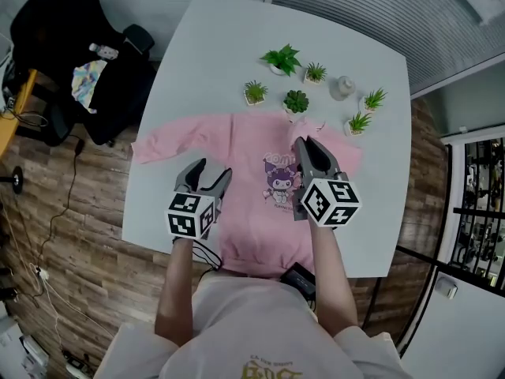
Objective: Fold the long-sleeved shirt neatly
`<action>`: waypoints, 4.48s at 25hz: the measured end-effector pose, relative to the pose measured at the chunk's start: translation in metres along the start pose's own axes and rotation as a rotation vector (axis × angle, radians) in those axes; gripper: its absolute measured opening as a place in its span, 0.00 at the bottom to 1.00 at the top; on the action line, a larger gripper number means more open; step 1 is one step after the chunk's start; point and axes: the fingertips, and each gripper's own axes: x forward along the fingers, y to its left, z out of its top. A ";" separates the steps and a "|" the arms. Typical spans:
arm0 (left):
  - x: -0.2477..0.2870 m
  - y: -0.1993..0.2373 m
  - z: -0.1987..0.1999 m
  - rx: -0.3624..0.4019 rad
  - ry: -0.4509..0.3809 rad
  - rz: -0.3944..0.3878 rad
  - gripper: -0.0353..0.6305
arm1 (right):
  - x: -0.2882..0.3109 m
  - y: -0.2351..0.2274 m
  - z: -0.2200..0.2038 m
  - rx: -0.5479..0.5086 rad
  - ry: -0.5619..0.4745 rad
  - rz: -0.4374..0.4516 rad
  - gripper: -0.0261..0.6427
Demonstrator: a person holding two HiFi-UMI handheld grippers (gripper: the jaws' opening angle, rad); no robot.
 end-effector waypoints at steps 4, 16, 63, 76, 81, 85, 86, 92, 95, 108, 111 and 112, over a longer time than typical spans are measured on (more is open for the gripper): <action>0.007 0.006 -0.006 -0.013 0.017 0.016 0.49 | 0.020 0.013 -0.024 -0.058 0.061 0.024 0.12; 0.002 0.015 -0.020 -0.033 0.041 0.002 0.49 | 0.058 0.048 -0.101 -0.242 0.298 0.088 0.39; -0.063 0.246 -0.060 -0.296 0.090 0.554 0.42 | 0.034 0.128 -0.122 -0.181 0.304 0.237 0.34; -0.047 0.254 -0.066 -0.215 0.138 0.620 0.13 | 0.028 0.107 -0.122 -0.153 0.306 0.200 0.33; -0.048 0.252 -0.064 -0.188 0.139 0.612 0.11 | 0.025 0.097 -0.119 -0.155 0.301 0.180 0.33; -0.051 0.248 -0.055 -0.155 0.112 0.613 0.12 | 0.024 0.088 -0.114 -0.146 0.294 0.164 0.33; -0.051 0.247 -0.053 -0.153 0.104 0.607 0.12 | 0.024 0.087 -0.114 -0.144 0.292 0.161 0.33; -0.056 0.245 -0.048 -0.155 0.086 0.593 0.12 | 0.021 0.083 -0.112 -0.133 0.282 0.148 0.33; -0.057 0.242 -0.044 -0.155 0.077 0.590 0.12 | 0.016 0.077 -0.109 -0.130 0.278 0.137 0.33; -0.066 0.213 -0.012 -0.125 0.008 0.542 0.12 | 0.000 0.066 -0.096 -0.109 0.246 0.104 0.33; -0.067 0.202 -0.003 -0.113 -0.009 0.529 0.12 | -0.005 0.063 -0.093 -0.101 0.235 0.095 0.33; -0.067 0.199 0.000 -0.107 -0.014 0.525 0.12 | -0.006 0.061 -0.091 -0.098 0.230 0.092 0.33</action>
